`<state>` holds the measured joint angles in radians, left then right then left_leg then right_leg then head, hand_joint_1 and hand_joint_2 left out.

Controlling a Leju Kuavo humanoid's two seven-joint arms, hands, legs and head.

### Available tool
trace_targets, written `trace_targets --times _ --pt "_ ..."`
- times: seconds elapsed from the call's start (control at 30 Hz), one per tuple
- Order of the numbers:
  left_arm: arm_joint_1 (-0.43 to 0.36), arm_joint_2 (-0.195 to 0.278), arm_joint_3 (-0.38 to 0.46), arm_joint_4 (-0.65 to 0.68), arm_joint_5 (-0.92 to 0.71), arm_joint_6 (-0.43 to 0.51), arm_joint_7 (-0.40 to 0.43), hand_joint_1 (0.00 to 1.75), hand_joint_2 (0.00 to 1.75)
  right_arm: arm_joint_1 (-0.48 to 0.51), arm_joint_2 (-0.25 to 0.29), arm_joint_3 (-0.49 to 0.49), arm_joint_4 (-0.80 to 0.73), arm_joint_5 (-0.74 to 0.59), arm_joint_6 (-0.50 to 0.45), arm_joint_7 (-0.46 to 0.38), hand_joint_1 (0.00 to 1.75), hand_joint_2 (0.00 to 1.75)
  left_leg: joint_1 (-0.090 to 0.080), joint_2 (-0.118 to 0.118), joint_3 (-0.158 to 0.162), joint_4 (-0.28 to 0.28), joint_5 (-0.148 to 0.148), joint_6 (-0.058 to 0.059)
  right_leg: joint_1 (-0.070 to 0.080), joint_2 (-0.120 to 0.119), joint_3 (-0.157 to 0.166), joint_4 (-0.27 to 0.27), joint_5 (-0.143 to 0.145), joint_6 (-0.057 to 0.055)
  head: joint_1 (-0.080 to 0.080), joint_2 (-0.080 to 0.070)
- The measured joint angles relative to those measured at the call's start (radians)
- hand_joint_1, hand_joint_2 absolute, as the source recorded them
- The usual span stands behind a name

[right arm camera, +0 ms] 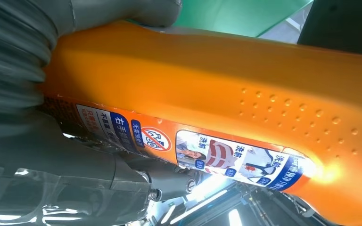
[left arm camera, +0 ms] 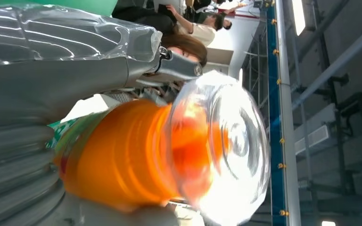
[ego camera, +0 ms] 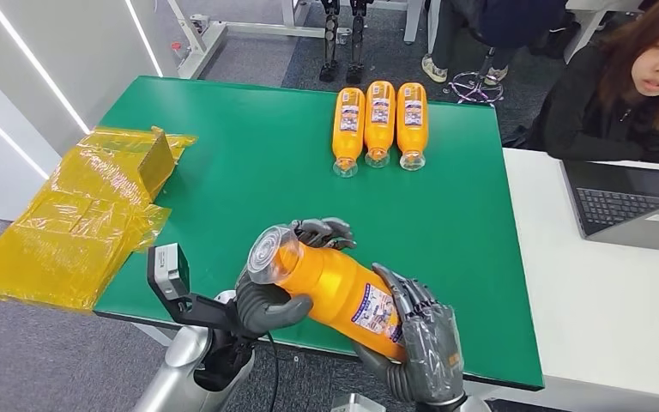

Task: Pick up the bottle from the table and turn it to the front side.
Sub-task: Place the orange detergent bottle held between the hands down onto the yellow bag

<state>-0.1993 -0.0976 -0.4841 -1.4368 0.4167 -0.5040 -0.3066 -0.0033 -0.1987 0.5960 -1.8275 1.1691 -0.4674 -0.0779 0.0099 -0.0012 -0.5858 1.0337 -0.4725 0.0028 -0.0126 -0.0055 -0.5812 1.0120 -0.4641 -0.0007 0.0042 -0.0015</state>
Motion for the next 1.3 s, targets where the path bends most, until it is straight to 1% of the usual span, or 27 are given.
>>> trace_targets --times 0.23,0.6,0.73,1.3 --pt "-0.002 0.005 0.000 -0.012 0.007 0.014 0.010 0.00 1.75 0.005 0.003 0.007 -0.003 0.002 0.004 -0.006 1.75 1.75 0.000 0.000 0.000 0.000 0.000 0.000 0.000 0.000 0.000 0.000 0.000 0.000 0.000 0.000" --pt "-0.028 0.010 -0.005 -0.024 0.006 0.014 0.017 0.00 1.75 0.007 0.031 0.014 -0.003 -0.009 0.046 -0.006 1.75 1.75 0.000 0.000 0.000 0.000 0.000 0.000 0.000 0.000 0.000 0.000 0.000 0.000 0.000 0.000" --pt "-0.038 0.010 -0.008 -0.026 0.009 0.013 0.020 1.75 1.75 0.011 0.038 0.018 0.000 -0.021 0.051 -0.008 1.75 1.75 0.000 0.000 0.000 0.000 0.000 0.000 0.000 0.000 0.000 0.000 0.000 0.000 0.000 0.000" --pt "-0.047 0.027 -0.019 -0.027 0.029 -0.002 0.020 1.75 1.75 0.022 0.048 0.019 0.006 -0.035 0.061 -0.010 1.75 1.75 0.000 0.000 0.000 0.000 0.000 0.000 0.000 0.000 0.000 0.000 0.000 0.000 0.000 0.000"
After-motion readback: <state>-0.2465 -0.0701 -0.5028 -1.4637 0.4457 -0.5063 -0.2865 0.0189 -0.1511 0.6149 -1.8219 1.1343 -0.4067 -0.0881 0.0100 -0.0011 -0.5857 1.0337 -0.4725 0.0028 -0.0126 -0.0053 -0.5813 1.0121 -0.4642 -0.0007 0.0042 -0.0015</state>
